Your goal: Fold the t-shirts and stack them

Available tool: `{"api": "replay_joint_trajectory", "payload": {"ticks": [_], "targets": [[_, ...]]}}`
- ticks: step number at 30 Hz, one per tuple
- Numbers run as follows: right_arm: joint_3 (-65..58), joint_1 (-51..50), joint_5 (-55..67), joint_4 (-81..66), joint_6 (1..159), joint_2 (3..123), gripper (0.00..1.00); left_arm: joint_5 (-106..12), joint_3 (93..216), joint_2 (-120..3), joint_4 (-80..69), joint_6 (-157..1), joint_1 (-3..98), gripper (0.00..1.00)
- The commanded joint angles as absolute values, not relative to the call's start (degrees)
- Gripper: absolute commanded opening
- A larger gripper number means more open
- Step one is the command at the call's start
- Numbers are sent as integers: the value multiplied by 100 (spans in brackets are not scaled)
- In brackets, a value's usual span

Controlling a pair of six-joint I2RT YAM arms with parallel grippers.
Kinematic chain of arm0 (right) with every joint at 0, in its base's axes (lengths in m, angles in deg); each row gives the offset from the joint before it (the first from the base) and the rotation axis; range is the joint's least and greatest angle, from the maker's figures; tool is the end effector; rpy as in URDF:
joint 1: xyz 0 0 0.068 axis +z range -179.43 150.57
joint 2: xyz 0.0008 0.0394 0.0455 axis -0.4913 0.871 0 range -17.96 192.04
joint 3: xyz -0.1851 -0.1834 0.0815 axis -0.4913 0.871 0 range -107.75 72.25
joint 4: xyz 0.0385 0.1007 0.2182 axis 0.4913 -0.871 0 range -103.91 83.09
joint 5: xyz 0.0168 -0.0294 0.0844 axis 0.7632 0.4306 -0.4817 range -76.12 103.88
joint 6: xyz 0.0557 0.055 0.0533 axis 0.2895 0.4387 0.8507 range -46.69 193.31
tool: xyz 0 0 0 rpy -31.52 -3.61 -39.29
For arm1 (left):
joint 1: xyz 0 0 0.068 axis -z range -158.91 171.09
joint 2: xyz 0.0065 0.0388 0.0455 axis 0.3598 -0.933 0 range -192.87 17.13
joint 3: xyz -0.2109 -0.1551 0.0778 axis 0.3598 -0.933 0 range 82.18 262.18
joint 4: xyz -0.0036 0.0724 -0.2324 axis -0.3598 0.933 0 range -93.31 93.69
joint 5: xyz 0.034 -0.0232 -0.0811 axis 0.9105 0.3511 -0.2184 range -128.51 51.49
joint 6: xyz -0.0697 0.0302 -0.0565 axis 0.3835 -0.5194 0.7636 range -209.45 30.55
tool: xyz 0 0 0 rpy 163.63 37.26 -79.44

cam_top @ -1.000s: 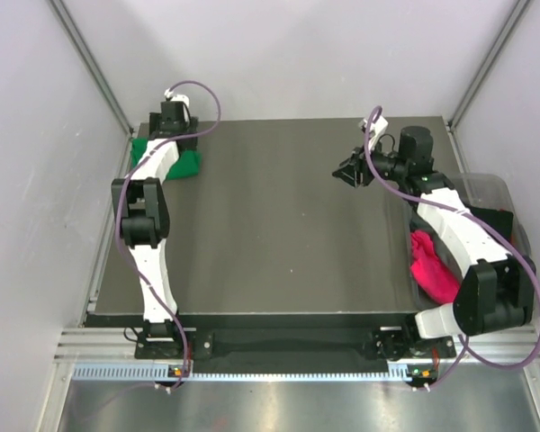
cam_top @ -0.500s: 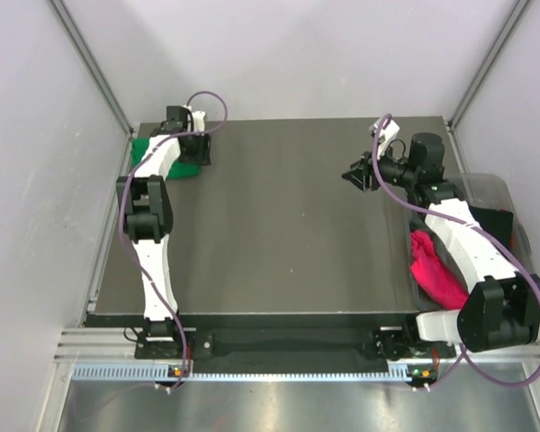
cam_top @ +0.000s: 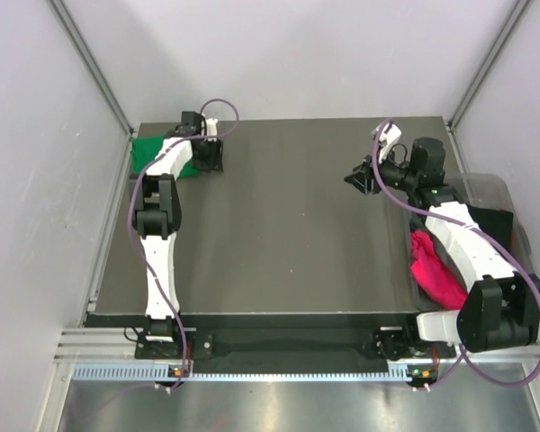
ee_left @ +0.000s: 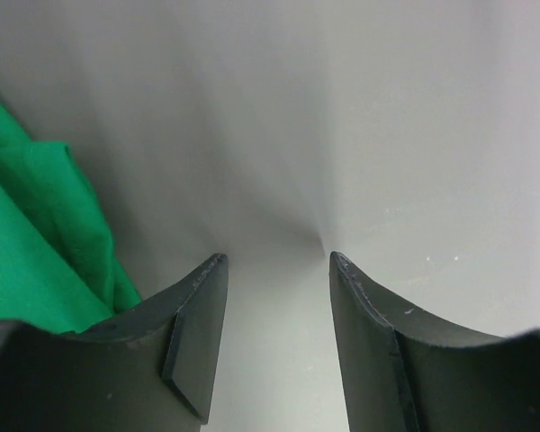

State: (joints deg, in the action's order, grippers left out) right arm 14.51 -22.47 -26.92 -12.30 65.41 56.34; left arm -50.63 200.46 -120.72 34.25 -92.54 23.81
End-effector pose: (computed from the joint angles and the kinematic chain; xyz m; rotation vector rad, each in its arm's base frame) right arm 0.3017 0.0932 0.3091 -0.7025 1.7811 0.6801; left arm 0.5328 -0.0433 0.1394 0.2096 2.5478 -0.2688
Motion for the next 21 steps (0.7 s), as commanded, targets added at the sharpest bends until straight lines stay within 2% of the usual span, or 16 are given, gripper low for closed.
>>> {"api": "replay_joint_trajectory", "payload": {"ticks": [1,21], "targets": [[1459,-2319,-2822,-841,6531,5508,43,-4836,19715,-11761,3396,-9235,2337,54],[1644,-2380,-2857,-735,6558,5429,44,-4282,19144,-11445,3229,-9121,1959,54]]}}
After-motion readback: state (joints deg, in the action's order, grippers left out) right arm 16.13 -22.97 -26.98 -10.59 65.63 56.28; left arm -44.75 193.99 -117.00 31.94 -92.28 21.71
